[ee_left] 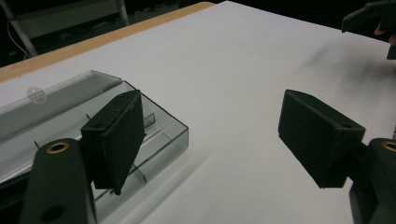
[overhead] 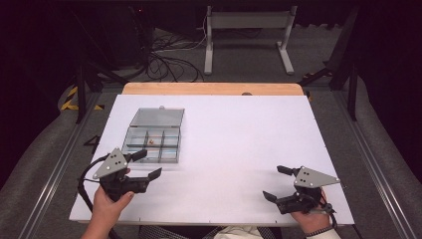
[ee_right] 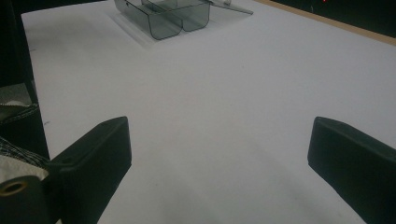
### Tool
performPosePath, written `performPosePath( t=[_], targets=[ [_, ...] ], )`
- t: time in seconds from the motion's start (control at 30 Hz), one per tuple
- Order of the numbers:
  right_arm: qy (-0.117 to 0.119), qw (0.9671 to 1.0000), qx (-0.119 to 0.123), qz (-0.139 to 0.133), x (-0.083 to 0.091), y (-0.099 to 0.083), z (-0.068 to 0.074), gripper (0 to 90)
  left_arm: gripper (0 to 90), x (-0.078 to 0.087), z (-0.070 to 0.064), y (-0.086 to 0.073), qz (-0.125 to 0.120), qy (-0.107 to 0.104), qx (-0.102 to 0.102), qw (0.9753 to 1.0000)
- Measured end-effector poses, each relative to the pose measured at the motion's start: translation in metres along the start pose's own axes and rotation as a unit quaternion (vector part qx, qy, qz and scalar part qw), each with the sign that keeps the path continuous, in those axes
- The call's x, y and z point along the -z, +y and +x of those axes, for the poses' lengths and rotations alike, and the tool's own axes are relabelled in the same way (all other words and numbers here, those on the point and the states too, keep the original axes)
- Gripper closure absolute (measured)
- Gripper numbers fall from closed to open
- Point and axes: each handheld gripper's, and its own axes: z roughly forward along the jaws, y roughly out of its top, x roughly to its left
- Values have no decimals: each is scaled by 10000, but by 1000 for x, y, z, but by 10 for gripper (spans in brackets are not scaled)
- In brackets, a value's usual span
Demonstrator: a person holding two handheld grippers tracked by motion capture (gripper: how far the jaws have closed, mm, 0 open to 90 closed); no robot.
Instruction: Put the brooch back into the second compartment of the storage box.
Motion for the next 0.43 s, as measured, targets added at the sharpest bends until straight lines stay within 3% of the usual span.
performPosePath(
  t=[0.17,0.43],
  targets=[
    [-1,10000,-1,1,0,0,0,68,202,4,-3,-17,-19,71,-21,10000],
    [16,10000,1,-3,0,0,0,67,174,7,-4,-34,109,183,153,9997]
  ],
)
